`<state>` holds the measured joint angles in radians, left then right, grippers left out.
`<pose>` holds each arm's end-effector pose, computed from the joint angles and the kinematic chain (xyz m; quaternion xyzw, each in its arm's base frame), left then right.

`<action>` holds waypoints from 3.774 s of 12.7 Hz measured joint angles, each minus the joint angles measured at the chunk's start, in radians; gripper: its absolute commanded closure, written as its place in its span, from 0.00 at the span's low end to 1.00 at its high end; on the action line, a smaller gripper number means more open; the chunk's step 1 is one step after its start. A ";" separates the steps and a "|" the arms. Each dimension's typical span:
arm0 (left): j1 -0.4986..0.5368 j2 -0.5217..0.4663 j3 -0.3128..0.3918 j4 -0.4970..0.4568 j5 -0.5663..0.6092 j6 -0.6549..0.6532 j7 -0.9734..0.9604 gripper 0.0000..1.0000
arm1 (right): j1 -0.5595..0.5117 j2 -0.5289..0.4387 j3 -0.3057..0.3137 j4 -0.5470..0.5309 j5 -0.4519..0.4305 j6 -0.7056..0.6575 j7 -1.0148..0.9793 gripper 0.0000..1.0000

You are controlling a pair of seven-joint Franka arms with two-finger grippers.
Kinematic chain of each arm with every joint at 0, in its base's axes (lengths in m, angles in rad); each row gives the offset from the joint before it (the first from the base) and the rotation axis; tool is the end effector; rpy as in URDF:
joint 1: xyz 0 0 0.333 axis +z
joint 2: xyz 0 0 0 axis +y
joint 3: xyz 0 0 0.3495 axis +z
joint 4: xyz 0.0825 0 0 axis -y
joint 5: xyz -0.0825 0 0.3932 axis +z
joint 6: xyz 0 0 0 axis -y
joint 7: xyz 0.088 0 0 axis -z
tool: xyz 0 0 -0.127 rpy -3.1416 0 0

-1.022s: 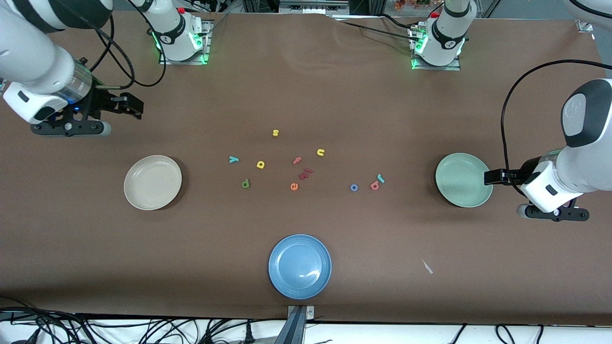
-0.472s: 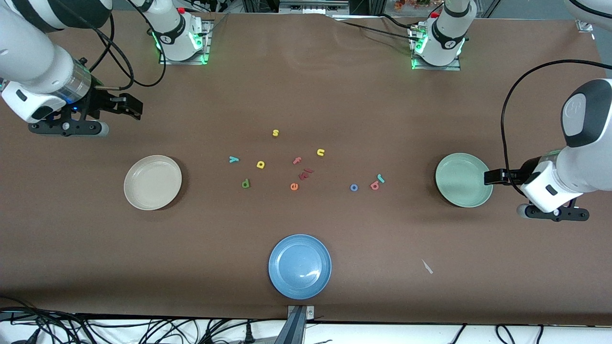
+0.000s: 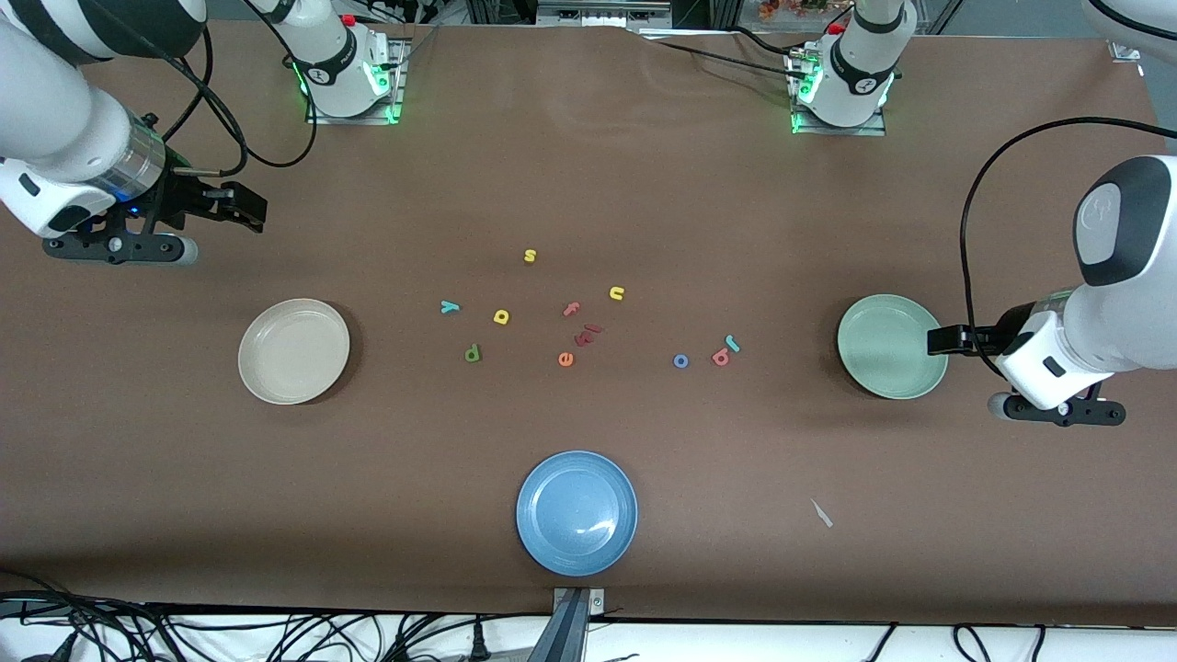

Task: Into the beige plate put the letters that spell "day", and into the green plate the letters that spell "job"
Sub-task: 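Move the right gripper toward the green p while the left gripper reaches the j, then grasp the green p with the right gripper while the left gripper grasps the j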

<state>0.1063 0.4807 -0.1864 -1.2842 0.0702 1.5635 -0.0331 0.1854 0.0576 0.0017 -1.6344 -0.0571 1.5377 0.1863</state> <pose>0.6964 -0.0204 0.4718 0.9951 -0.0204 -0.0970 0.0033 0.5617 0.0988 0.5727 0.9966 0.0017 -0.0704 0.0423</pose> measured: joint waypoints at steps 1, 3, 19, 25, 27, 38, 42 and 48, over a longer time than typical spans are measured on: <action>0.000 0.001 0.000 0.000 0.000 0.000 0.000 0.00 | 0.001 0.005 0.006 0.000 0.005 0.002 0.000 0.00; 0.001 0.002 0.001 -0.004 0.000 -0.003 0.000 0.00 | 0.002 0.023 0.016 0.000 0.046 0.008 0.001 0.00; -0.014 0.006 -0.005 -0.085 -0.091 -0.017 -0.213 0.00 | 0.150 0.340 0.028 -0.054 0.090 0.479 0.149 0.00; -0.128 0.024 -0.016 -0.376 -0.093 0.356 -0.632 0.00 | 0.213 0.495 0.037 -0.058 0.098 0.670 0.168 0.00; -0.155 0.037 -0.017 -0.445 -0.094 0.466 -0.806 0.00 | 0.232 0.544 0.038 -0.058 0.098 0.711 0.168 0.00; -0.279 0.159 -0.020 -0.485 -0.094 0.660 -1.212 0.45 | 0.274 0.636 0.031 -0.080 0.097 0.793 0.121 0.26; -0.279 0.164 -0.019 -0.493 -0.094 0.660 -1.222 0.45 | 0.270 0.636 0.028 -0.080 0.097 0.798 0.114 0.41; -0.298 0.183 -0.020 -0.493 -0.094 0.698 -1.274 0.45 | 0.268 0.644 0.028 -0.080 0.097 0.820 0.113 0.64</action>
<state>-0.1912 0.6633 -0.2066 -1.7771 -0.0233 2.2611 -1.3073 0.4530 0.7014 0.0299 -1.7142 0.0397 2.3573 0.2990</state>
